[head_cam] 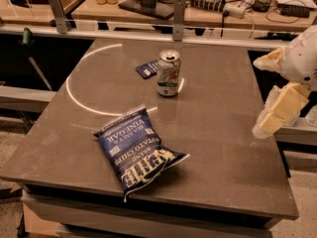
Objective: Knock 7up can over
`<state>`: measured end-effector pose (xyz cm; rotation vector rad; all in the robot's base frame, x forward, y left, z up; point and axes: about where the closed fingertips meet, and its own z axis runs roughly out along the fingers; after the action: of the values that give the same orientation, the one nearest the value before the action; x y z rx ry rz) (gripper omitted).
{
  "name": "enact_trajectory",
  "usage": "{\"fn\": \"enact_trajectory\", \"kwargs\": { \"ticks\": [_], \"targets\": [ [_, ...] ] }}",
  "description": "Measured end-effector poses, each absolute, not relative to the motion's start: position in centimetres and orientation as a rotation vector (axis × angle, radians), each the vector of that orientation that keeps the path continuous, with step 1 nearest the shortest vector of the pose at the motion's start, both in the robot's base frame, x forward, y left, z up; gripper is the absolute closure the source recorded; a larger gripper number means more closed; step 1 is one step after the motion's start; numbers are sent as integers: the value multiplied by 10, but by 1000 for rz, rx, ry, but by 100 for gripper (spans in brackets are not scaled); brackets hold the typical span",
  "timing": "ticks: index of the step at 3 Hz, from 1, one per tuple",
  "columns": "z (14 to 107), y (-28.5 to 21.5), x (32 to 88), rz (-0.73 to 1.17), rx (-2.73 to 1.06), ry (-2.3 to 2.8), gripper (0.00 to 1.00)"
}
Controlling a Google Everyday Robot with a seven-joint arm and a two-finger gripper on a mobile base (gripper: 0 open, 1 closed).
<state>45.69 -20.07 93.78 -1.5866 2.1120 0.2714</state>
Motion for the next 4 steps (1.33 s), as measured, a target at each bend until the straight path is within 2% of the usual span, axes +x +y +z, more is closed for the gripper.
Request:
{"fn": "enact_trajectory", "kwargs": {
  "ticks": [1, 2, 4],
  "targets": [
    [932, -165, 479, 450, -1474, 1932, 0],
    [947, -143, 479, 537, -1430, 1866, 0],
    [941, -136, 491, 553, -1401, 1851, 0]
  ]
}}
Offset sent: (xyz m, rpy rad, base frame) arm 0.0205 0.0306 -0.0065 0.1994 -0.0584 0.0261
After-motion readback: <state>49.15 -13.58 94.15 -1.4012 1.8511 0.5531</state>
